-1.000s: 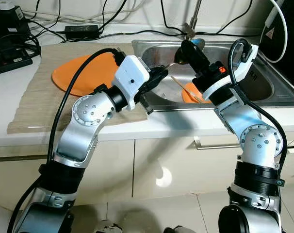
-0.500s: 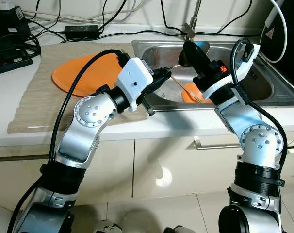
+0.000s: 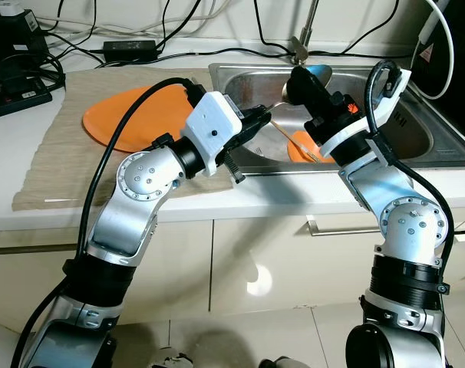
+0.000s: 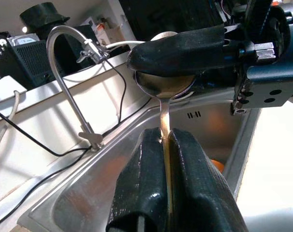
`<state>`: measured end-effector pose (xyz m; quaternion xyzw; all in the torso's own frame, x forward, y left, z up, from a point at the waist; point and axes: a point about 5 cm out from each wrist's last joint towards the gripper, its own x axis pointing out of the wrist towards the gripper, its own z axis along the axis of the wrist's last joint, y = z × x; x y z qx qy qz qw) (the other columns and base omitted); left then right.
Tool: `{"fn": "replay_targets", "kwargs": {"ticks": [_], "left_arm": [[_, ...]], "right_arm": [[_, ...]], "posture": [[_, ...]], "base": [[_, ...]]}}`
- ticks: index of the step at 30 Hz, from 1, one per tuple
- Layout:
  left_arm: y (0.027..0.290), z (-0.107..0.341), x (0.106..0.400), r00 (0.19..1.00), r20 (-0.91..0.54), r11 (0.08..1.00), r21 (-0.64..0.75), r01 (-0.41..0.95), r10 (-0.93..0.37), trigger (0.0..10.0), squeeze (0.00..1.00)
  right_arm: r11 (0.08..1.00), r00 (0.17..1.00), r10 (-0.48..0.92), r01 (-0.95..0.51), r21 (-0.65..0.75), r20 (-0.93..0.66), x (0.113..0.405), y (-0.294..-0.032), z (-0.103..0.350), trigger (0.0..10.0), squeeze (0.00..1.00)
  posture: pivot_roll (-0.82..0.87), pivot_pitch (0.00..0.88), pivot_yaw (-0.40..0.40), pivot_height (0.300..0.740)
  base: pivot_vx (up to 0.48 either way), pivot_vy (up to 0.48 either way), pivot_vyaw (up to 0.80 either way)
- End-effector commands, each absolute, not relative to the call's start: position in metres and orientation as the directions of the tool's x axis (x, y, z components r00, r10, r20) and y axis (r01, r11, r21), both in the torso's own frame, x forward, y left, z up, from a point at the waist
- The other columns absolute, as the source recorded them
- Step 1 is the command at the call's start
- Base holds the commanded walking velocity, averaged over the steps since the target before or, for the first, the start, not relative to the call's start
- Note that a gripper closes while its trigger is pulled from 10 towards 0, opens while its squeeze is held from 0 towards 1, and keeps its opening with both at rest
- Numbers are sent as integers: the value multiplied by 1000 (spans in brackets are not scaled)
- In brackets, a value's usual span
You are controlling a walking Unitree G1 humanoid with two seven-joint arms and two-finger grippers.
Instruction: Kitchen organization
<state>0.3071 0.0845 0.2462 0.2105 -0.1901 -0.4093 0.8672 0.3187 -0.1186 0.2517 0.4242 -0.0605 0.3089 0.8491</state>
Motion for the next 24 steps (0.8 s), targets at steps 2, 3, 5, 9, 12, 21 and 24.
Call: {"fn": "replay_targets", "kwargs": {"ticks": [2,3,5,9,12,21,24], "left_arm": [[80,252,304,569,161,553,550,626,-806,0,0],[80,252,304,569,161,553,550,626,-806,0,0],[81,251,305,572,157,551,555,624,-805,0,0],[83,252,309,607,164,576,575,581,-777,10000,0],[83,252,310,611,170,591,544,596,-773,10000,1000],[87,258,311,610,206,615,514,598,-765,10000,1000],[88,263,310,599,251,635,479,606,-761,10000,0]], "right_arm": [[458,805,467,-575,678,367,318,-121,252,0,0],[458,805,467,-575,678,367,318,-121,252,0,0],[460,806,465,-574,678,367,319,-121,252,0,0],[464,811,456,-567,680,365,320,-123,251,0,0],[471,817,447,-560,682,363,321,-125,251,0,0],[501,846,400,-525,688,353,325,-137,251,0,0],[539,871,354,-488,686,342,329,-148,251,0,0]], "posture": [[32,22,-59,740],[32,22,-59,740],[32,23,-59,740],[31,24,-58,740],[31,25,-58,740],[34,30,-59,740],[35,29,-59,740]], "base": [[0,0,0],[0,0,0],[0,0,0],[0,0,0],[0,0,0],[0,0,0],[0,0,0]]}}
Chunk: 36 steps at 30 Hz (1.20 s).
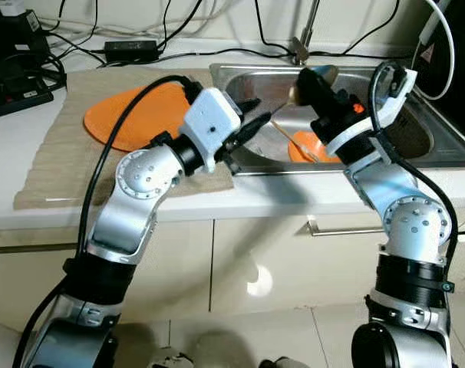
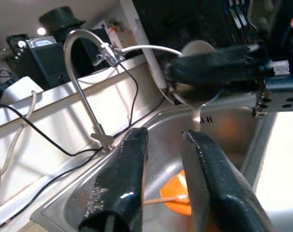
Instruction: Kitchen organization
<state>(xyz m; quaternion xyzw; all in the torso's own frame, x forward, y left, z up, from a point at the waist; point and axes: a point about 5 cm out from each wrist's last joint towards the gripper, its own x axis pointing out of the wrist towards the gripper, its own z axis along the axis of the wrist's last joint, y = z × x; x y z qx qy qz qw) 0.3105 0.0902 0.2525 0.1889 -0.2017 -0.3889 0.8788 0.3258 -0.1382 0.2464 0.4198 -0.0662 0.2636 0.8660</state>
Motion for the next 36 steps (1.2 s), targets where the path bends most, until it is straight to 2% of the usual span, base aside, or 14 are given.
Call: {"fn": "replay_targets", "kwargs": {"ticks": [1,2,4,6,7,8,9,10,11,14,18,22,28,36], "left_arm": [[89,265,310,596,264,640,475,604,-759,10000,0],[91,268,310,594,281,647,470,600,-754,10000,0],[102,282,316,624,381,731,371,573,-682,10000,0],[113,285,324,687,391,791,286,542,-612,10000,0],[113,285,324,687,391,791,286,542,-612,10000,0],[122,282,329,735,376,826,254,503,-564,10000,0],[127,277,330,756,361,837,250,487,-547,10000,0],[127,277,330,756,361,837,250,487,-547,10000,0],[131,268,329,773,337,843,222,489,-537,10000,0],[130,262,326,783,324,847,162,506,-530,10000,0],[138,249,330,867,313,919,50,391,-386,10000,0],[142,238,333,914,246,946,53,321,-323,10000,0],[139,239,334,920,227,946,132,296,-320,10000,0],[142,238,337,941,215,965,69,253,-262,10000,0]], "right_arm": [[560,881,331,-471,682,336,330,-154,251,0,0],[581,893,306,-451,678,332,332,-160,251,0,0],[635,931,149,-348,690,333,338,-193,256,0,0],[671,939,49,-284,685,341,339,-213,259,0,0],[671,939,49,-284,685,341,339,-213,259,0,0],[716,938,-5,-239,655,348,337,-223,263,3451,0],[752,932,-30,-217,622,361,335,-227,266,10000,0],[752,932,-30,-217,622,361,335,-227,266,10000,0],[808,929,-30,-195,556,369,330,-228,271,10000,0],[860,933,-3,-182,477,361,326,-224,274,10000,0],[955,917,-4,-115,275,399,313,-218,277,10000,0],[976,934,14,-91,200,356,313,-206,266,10000,0],[982,947,4,-64,177,322,310,-196,252,10000,0],[987,956,0,-46,152,294,307,-195,242,10000,0]], "posture": [[35,29,-59,740],[35,29,-59,740],[35,29,-61,740],[37,28,-58,740],[37,28,-58,740],[37,27,-55,740],[36,27,-52,740],[36,27,-52,740],[38,28,-53,740],[40,32,-58,740],[32,37,-51,740],[27,39,-45,740],[24,44,-45,740],[19,43,-47,740]], "base": [[0,0,0],[0,0,0],[0,0,0],[0,0,0],[0,0,0],[0,0,0],[0,0,0],[0,0,0],[0,0,0],[0,0,0],[0,0,0],[0,0,0],[145,0,0],[387,0,0]]}}
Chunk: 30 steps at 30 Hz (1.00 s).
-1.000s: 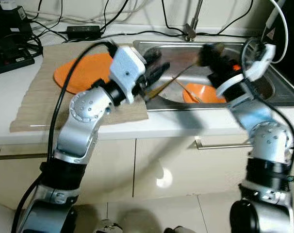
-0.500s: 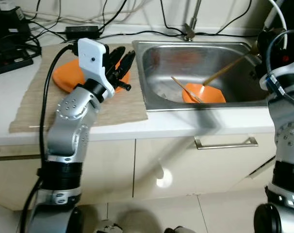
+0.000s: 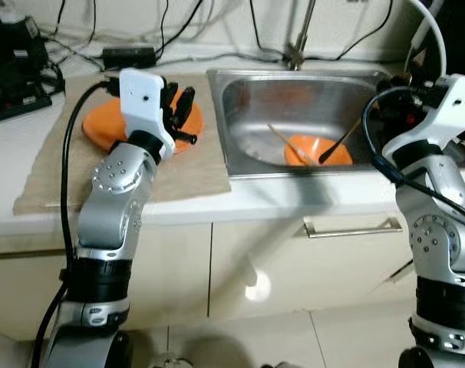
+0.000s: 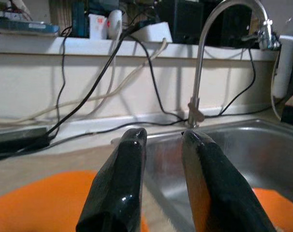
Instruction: Kitchen organization
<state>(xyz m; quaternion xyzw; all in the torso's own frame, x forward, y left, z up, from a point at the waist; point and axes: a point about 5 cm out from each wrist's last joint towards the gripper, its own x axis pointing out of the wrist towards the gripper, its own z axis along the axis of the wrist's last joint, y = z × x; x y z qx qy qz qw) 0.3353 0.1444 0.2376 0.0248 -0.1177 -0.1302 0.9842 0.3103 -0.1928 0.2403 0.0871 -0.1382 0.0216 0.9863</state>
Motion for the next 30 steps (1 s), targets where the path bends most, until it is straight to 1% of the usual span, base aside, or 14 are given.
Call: {"fn": "replay_targets", "kwargs": {"ticks": [1,8,15,16,19,22,30], "left_arm": [[142,238,337,940,216,964,72,255,-265,10000,0],[139,242,338,934,226,960,89,264,-278,10000,0],[137,242,338,933,225,960,86,268,-280,10000,0],[138,242,338,935,227,962,75,262,-272,10000,0],[139,241,336,935,226,962,81,260,-272,10000,0],[139,240,336,940,214,963,83,255,-267,10000,0],[139,237,333,941,181,957,107,269,-285,10000,0]], "right_arm": [[988,956,-2,-43,150,293,307,-195,241,10000,0],[989,958,-20,-24,148,285,307,-199,239,10000,0],[988,965,22,-61,140,262,307,-196,235,10000,0],[985,967,49,-88,146,251,306,-194,233,10000,0],[986,966,71,-106,132,250,305,-190,232,10000,0],[979,967,62,-107,172,246,304,-190,230,10000,0],[982,970,44,-87,170,240,304,-196,228,10000,0]], "posture": [[19,43,-47,740],[15,43,-45,740],[14,44,-48,740],[15,47,-50,740],[17,49,-52,740],[18,50,-53,740],[18,48,-50,740]], "base": [[424,0,0],[450,0,0],[458,0,0],[461,0,800],[458,0,800],[435,0,0],[0,0,0]]}}
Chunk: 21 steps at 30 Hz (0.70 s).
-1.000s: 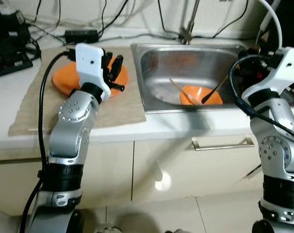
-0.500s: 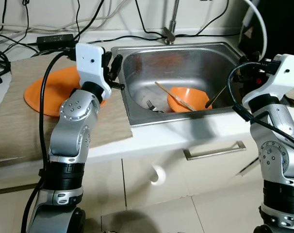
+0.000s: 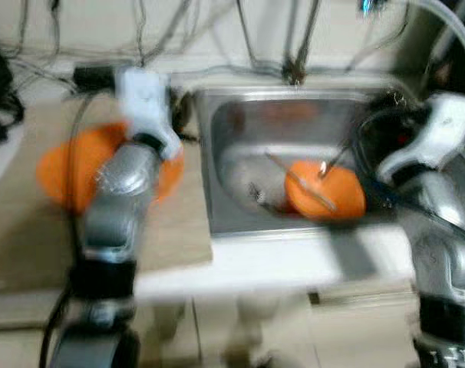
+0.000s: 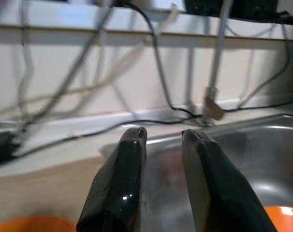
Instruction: Kitchen organization
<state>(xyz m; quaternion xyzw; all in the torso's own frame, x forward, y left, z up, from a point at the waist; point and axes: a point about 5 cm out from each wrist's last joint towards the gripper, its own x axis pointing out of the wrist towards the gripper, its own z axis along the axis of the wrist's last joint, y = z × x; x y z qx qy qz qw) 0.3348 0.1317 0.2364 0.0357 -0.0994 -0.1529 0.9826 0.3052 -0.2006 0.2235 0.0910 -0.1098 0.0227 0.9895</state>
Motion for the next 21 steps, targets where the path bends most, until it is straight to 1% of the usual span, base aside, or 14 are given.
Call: {"fn": "replay_targets", "kwargs": {"ticks": [1,10,12,13,14,15,17,18,19,20,21], "left_arm": [[139,237,333,940,180,956,112,272,-289,10000,0],[133,233,333,922,136,925,169,339,-363,10000,0],[127,230,329,883,101,880,196,433,-458,10000,0],[127,230,329,883,101,880,196,433,-458,10000,0],[124,224,325,848,41,837,194,511,-528,10000,0],[124,221,321,818,17,804,200,561,-575,10000,0],[125,218,317,771,-16,753,206,625,-636,10000,0],[129,215,312,717,-62,698,183,692,-695,10000,0],[129,215,312,717,-62,698,183,692,-695,10000,0],[131,215,310,694,-75,675,178,716,-716,10000,0],[131,215,307,661,-84,640,185,746,-746,10000,0]], "right_arm": [[982,970,42,-84,170,240,304,-197,228,10000,0],[981,976,15,-56,185,217,305,-205,224,10000,0],[977,984,11,-49,207,179,309,-204,219,10000,0],[977,984,11,-49,207,179,309,-204,219,10000,0],[970,989,14,-49,239,145,313,-202,214,10000,0],[962,994,19,-46,268,106,317,-200,208,10000,0],[958,999,15,-26,285,41,326,-198,198,10000,0],[956,999,19,-8,294,-33,339,-195,187,10000,0],[956,999,19,-8,294,-33,339,-195,187,10000,0],[956,998,16,5,293,-68,347,-194,183,10000,0],[954,994,46,-15,300,-94,354,-190,179,10000,0]], "posture": [[18,47,-50,740],[17,35,-43,740],[18,33,-43,740],[18,33,-43,740],[17,30,-41,740],[14,28,-36,740],[11,26,-32,740],[8,24,-27,740],[8,24,-27,740],[8,22,-27,740],[8,22,-27,740]], "base": [[0,0,0],[0,0,0],[0,0,0],[0,0,0],[0,0,0],[0,0,0],[0,0,0],[0,0,0],[0,0,0],[0,0,0],[0,0,0]]}}
